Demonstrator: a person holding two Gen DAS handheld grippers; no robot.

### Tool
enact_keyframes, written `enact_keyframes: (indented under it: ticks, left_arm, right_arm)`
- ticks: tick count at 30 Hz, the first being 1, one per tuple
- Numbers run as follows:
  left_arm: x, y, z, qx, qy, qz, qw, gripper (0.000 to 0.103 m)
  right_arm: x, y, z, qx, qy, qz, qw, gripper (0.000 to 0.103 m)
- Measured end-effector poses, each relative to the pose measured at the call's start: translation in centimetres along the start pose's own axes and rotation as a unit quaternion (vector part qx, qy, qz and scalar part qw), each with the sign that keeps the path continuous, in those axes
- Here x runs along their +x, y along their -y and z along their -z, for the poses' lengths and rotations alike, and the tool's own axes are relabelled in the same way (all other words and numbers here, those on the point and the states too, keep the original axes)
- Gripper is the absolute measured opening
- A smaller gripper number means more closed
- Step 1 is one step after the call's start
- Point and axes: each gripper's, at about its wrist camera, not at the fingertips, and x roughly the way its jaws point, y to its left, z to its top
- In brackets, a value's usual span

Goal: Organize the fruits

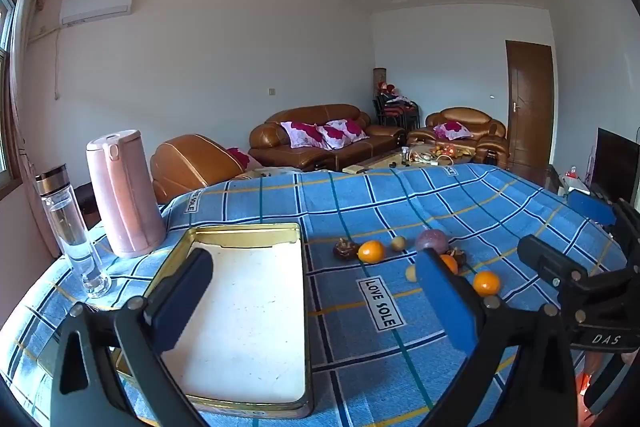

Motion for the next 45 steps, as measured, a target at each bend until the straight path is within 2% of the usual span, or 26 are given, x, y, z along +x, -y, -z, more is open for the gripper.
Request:
enact_keyframes:
  ticks: [8, 9, 17, 45]
  left_arm:
    - [0.8, 1.2, 0.2, 0.011, -0.013, -0.006, 0.9998, 0.103]
    - [0.5, 0.8, 0.9, 0.001, -0.012, 0.011, 0.9999, 0.103]
    - [0.7, 1.2, 1.5, 0.009, -0.022, 0.024, 0.9994, 0.103]
    - [0.5, 2.1, 2.0, 0.015, -0.021, 0.023, 0.9994, 0.103]
  right_arm:
    - [0.4, -0.2, 0.8, -0.005, -0.011, 0.003, 1.000, 0.102]
    - [0.2, -0.2, 0.9, -0.004, -0.014, 0.004, 1.000, 0.102]
    - [0.6, 0.4, 1.5, -0.003, -0.028, 0.018, 0.999, 0.102]
    - [0.6, 0.9, 2.5, 0.004, -0.040, 0.022, 0.999, 0.102]
